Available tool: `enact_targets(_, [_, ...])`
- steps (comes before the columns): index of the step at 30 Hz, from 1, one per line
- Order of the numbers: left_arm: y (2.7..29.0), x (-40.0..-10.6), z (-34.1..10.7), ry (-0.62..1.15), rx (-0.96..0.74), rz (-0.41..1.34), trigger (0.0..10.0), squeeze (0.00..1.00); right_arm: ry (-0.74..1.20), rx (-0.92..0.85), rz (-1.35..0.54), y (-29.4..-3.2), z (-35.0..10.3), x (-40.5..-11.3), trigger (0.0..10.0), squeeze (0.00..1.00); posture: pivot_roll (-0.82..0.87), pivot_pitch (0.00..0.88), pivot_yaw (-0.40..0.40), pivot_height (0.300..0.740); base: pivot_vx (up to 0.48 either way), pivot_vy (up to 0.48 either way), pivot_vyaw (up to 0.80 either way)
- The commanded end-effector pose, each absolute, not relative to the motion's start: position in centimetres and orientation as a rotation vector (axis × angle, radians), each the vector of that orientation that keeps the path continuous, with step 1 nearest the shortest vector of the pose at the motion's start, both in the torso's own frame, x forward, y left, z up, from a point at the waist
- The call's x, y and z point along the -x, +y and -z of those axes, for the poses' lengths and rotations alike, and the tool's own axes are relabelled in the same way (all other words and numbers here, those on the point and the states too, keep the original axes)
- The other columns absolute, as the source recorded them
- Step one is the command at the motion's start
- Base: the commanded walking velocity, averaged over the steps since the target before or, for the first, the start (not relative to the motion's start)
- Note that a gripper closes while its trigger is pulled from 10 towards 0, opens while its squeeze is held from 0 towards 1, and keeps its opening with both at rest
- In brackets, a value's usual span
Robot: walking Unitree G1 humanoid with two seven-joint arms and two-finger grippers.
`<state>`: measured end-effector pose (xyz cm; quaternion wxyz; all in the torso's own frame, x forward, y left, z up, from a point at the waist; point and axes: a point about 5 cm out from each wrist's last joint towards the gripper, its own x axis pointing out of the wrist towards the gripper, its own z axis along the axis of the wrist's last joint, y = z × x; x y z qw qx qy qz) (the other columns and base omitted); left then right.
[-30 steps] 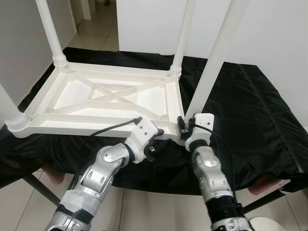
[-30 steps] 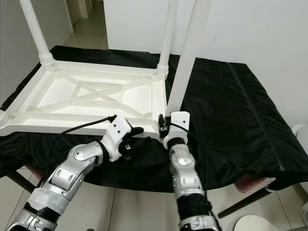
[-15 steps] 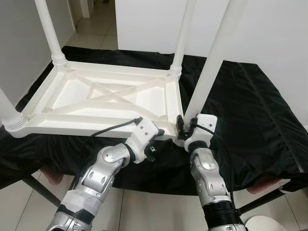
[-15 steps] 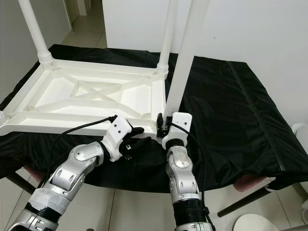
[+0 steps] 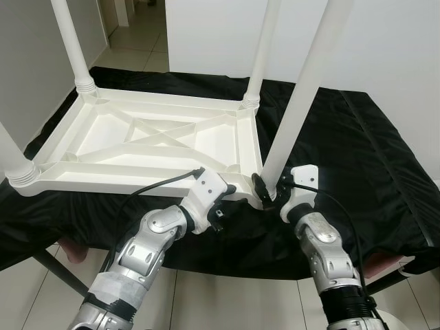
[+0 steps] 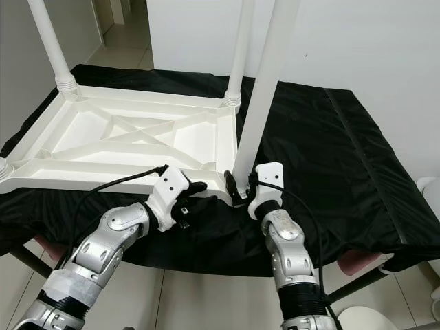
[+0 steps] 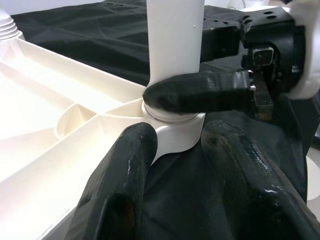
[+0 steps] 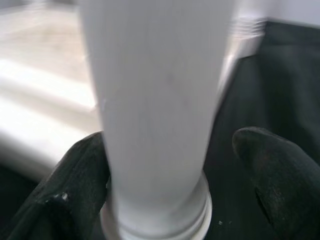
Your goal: Building children table
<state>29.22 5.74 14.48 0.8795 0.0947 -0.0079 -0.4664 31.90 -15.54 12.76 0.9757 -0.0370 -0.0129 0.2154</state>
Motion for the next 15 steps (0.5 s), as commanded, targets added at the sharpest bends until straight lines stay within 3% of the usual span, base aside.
enact_targets(1, [5.7, -29.3, -14.3, -0.005, -0.197, 0.971, 10.0, 0.00, -0.026, 0.113, -0.507, -15.2, -12.7, -32.3, 10.0, 0.00, 0.02, 0.022, -0.059, 0.740, 0.000, 0.000, 0.00])
enact_targets(10, [5.7, -29.4, -14.4, -0.006, -0.204, 0.974, 10.0, 0.00, 0.009, 0.178, -0.641, -15.1, -13.1, -33.9, 9.9, 0.00, 0.03, 0.016, -0.056, 0.740, 0.000, 0.000, 0.00])
enact_targets(11, [5.8, -29.5, -14.4, -0.008, -0.205, 0.973, 10.0, 0.00, 0.017, 0.195, -0.663, -15.1, -13.2, -34.2, 4.7, 0.00, 0.03, 0.015, -0.058, 0.740, 0.000, 0.000, 0.00])
enact_targets(13, [5.8, -29.5, -14.4, -0.008, -0.205, 0.973, 10.0, 0.00, 0.017, 0.195, -0.663, -15.1, -13.2, -34.2, 4.7, 0.00, 0.03, 0.015, -0.058, 0.740, 0.000, 0.000, 0.00])
enact_targets(14, [5.8, -29.5, -14.5, -0.010, -0.206, 0.969, 10.0, 0.00, 0.025, 0.211, -0.689, -15.2, -13.2, -34.6, 0.0, 0.00, 0.04, 0.014, -0.061, 0.740, 0.000, 0.000, 0.00])
enact_targets(15, [5.8, -29.5, -14.5, -0.010, -0.206, 0.969, 10.0, 0.00, 0.025, 0.211, -0.689, -15.2, -13.2, -34.6, 0.0, 0.00, 0.04, 0.014, -0.061, 0.740, 0.000, 0.000, 0.00])
